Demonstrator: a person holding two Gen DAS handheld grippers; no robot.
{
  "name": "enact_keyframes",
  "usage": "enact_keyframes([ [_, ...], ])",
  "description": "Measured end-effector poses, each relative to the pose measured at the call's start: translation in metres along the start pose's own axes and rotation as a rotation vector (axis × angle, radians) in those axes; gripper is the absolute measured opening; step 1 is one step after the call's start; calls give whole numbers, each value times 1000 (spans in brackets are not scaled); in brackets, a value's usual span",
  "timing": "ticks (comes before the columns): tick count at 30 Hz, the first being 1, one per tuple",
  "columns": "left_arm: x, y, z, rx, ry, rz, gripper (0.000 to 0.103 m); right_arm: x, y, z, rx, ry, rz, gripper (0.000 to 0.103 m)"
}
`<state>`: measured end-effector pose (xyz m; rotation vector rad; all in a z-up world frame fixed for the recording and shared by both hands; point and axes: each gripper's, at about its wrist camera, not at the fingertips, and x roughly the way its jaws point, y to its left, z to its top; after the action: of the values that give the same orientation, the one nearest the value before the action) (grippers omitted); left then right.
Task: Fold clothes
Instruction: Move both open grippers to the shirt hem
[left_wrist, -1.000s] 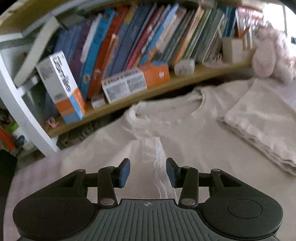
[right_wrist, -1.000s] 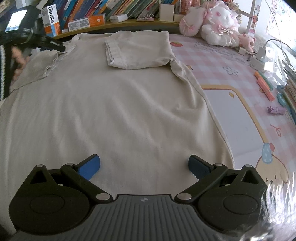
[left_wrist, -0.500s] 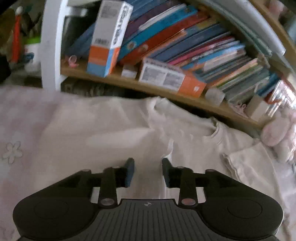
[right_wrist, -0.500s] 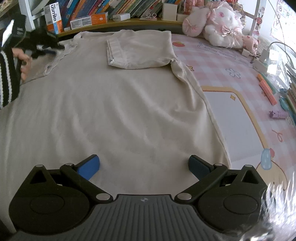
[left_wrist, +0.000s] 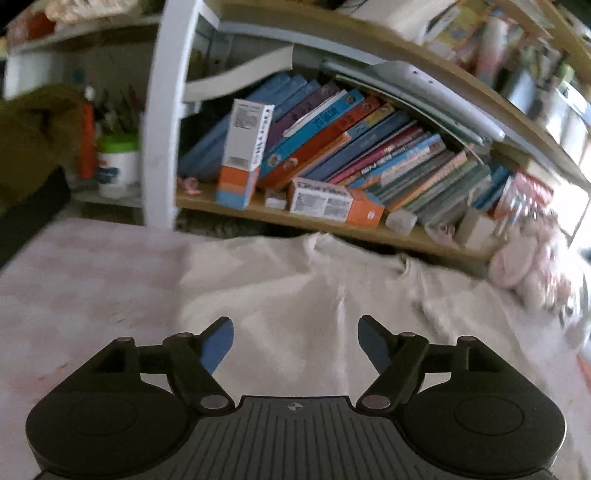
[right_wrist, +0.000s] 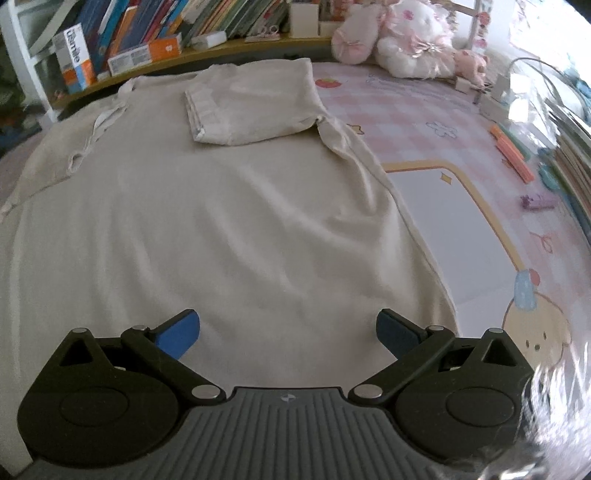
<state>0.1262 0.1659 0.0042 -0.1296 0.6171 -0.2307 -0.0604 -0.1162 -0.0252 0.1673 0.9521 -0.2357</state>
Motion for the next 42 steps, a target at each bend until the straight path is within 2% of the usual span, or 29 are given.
enact_keyframes([
  [6,-62,-4,-52,125,49,8,81,-18,25,-11,-14,-51,3,103],
  [12,-88,-13,-95,161,164,9,81,-35,49,-23,-56,-77,12,103],
  [14,-92,-18,-102,192,180,-8,81,-37,52,-25,-57,-79,12,103],
  [17,-102,-23,-103,236,153,3,81,-39,52,-25,-61,-81,12,103],
  [21,-116,-26,-101,235,108,31,84,-41,50,-22,-77,-104,19,103],
  [29,-144,-46,-107,178,80,146,86,-54,30,-20,-129,-161,95,103],
  [34,-163,-71,-120,147,80,182,89,-66,-1,-29,-139,-200,129,103],
  [42,-195,-124,-156,154,94,221,89,-82,-53,-62,-154,-197,186,103],
])
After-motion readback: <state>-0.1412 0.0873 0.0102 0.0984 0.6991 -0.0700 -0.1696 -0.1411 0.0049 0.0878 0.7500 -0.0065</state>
